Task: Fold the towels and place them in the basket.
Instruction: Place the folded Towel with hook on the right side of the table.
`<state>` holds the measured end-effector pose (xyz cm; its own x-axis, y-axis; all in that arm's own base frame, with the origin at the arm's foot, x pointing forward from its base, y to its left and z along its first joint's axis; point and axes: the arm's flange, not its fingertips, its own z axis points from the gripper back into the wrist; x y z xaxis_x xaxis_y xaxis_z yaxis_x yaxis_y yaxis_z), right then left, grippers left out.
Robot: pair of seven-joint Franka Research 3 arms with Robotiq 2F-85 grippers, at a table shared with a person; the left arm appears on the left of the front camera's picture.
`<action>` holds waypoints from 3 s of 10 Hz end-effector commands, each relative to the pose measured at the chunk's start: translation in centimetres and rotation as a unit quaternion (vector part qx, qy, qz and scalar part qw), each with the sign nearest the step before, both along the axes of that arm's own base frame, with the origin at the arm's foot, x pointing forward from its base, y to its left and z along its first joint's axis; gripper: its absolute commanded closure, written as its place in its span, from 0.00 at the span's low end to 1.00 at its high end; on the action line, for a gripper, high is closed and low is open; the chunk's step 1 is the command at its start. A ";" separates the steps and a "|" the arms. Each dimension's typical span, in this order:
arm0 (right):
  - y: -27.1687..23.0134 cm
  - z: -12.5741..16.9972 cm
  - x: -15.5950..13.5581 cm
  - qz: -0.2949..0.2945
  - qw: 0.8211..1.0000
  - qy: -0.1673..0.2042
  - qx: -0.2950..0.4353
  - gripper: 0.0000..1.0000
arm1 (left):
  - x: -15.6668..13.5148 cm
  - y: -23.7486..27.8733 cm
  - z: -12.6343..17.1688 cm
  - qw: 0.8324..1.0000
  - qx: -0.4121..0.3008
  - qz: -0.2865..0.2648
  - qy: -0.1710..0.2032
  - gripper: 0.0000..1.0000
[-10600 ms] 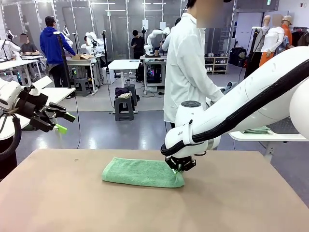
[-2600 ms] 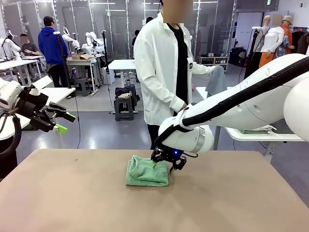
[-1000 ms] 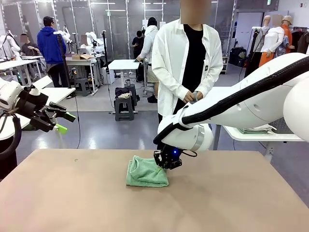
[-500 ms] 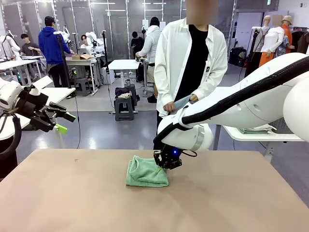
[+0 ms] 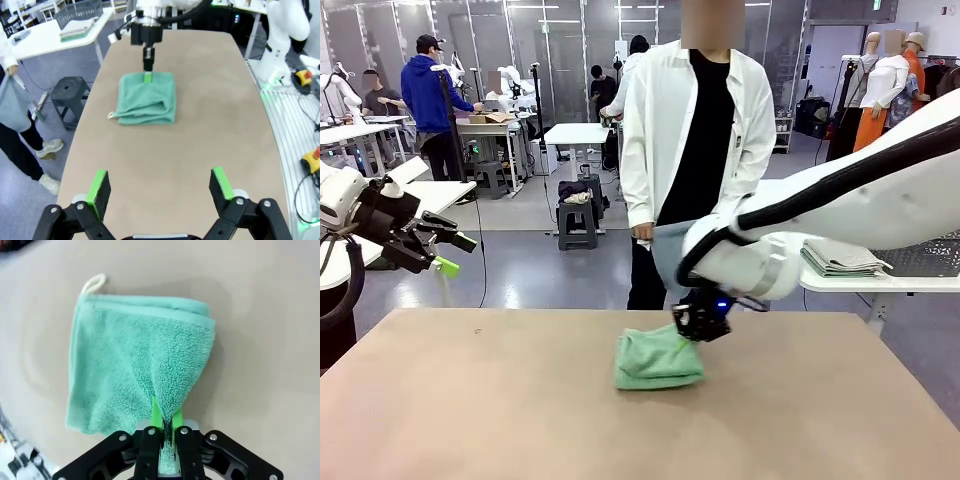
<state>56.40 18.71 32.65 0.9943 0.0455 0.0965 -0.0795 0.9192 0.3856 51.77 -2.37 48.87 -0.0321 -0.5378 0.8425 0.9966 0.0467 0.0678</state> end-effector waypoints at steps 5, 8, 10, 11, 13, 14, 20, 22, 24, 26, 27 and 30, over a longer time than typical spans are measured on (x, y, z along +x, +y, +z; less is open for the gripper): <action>-21.7 1.1 -1.5 0.027 0.997 -0.060 -0.037 0.92 | -0.1 0.0 0.1 1.000 0.000 -0.004 -0.007 0.00; -28.3 0.4 1.2 0.007 0.995 -0.090 -0.031 0.92 | -0.1 0.0 0.1 1.000 0.000 -0.004 -0.007 0.00; -31.1 1.0 1.8 0.003 0.995 -0.091 -0.042 0.92 | -0.1 0.0 0.1 1.000 0.000 -0.004 -0.007 0.00; -32.4 1.2 1.8 -0.003 0.995 -0.089 -0.042 0.92 | -0.1 0.0 0.1 1.000 0.000 -0.004 -0.007 0.00; -33.8 1.0 2.0 0.004 0.995 -0.088 -0.045 0.92 | -0.1 0.0 0.1 1.000 0.000 -0.004 -0.007 0.00; -33.9 0.7 1.9 0.012 0.995 -0.093 -0.042 0.72 | -0.1 0.0 0.1 1.000 0.000 -0.004 -0.007 0.00; -34.4 1.0 1.9 -0.005 0.992 -0.092 -0.090 0.12 | -0.1 0.0 0.1 1.000 0.000 -0.004 -0.007 0.00; -34.3 3.3 1.0 -0.013 0.988 -0.103 -0.110 0.00 | -0.1 0.0 0.1 1.000 0.000 -0.004 -0.007 0.00; -33.3 6.9 -0.9 -0.018 0.985 -0.114 -0.131 0.00 | -0.1 0.0 0.1 1.000 0.000 -0.004 -0.007 0.00; -29.3 13.7 -4.9 -0.050 0.984 -0.104 -0.136 0.00 | -0.1 0.0 0.1 1.000 0.000 -0.004 -0.007 0.00; -27.2 18.0 -7.8 -0.062 0.983 -0.117 -0.128 0.00 | -0.1 0.0 0.1 1.000 0.000 -0.004 -0.007 0.00; -22.8 25.5 -14.0 -0.069 0.979 -0.160 -0.110 0.00 | -0.1 0.0 0.1 1.000 0.000 -0.004 -0.007 0.00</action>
<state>43.18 -4.71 58.14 0.9179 -0.0188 0.3964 -0.0484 0.9861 0.1590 51.77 -2.38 48.89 -0.0325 -0.5378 0.8424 0.9966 0.0465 0.0681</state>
